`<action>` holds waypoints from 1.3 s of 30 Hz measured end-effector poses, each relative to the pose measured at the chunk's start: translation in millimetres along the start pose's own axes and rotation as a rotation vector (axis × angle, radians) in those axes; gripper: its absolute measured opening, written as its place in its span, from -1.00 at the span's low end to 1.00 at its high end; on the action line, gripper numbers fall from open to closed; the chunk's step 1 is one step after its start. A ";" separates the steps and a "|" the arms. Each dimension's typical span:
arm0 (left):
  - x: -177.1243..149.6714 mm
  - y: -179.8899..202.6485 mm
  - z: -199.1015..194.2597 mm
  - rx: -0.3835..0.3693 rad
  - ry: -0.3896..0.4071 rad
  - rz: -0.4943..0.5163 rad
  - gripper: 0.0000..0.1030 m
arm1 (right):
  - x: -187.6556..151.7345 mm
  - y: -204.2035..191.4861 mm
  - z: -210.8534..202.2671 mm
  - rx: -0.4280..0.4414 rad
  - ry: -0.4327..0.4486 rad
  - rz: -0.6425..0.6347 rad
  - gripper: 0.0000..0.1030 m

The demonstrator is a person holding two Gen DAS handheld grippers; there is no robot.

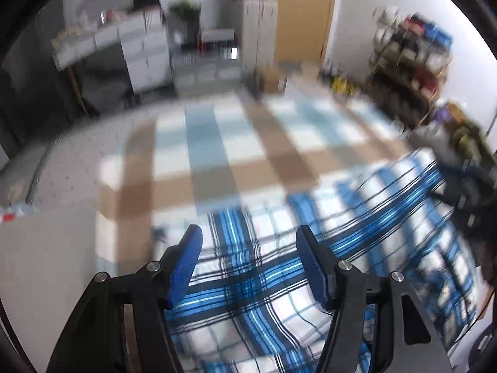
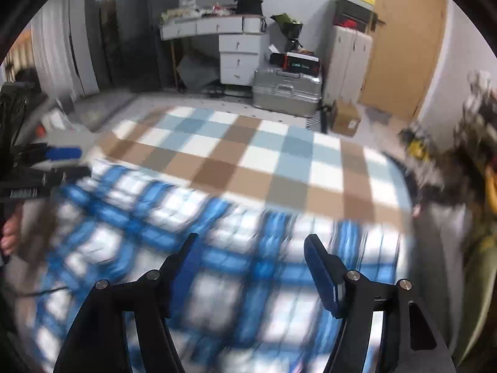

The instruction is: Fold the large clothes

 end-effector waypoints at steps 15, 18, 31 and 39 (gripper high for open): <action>-36.4 -9.4 16.9 -0.012 -0.081 -0.093 0.12 | -47.9 34.7 59.4 0.025 -0.218 0.088 0.28; -45.2 -10.3 40.1 0.012 -0.095 -0.053 0.16 | -15.6 -12.6 54.5 0.140 -0.155 0.075 0.28; -58.2 -7.2 27.4 -0.004 0.103 -0.099 0.46 | -28.3 -52.3 90.8 0.106 -0.233 -0.036 0.23; -56.5 -5.7 24.9 -0.031 0.140 -0.108 0.59 | -68.2 91.0 56.2 -0.198 -0.256 0.089 0.28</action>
Point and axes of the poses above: each gripper's, at about its wrist camera, not at the fingertips, and z roughly the way its jaws point, y to its right, x to its top, the point moved 7 cm from there along z, roughly the way its jaws point, and after that the axes turned 9 degrees about y, right-handed, at the moved point
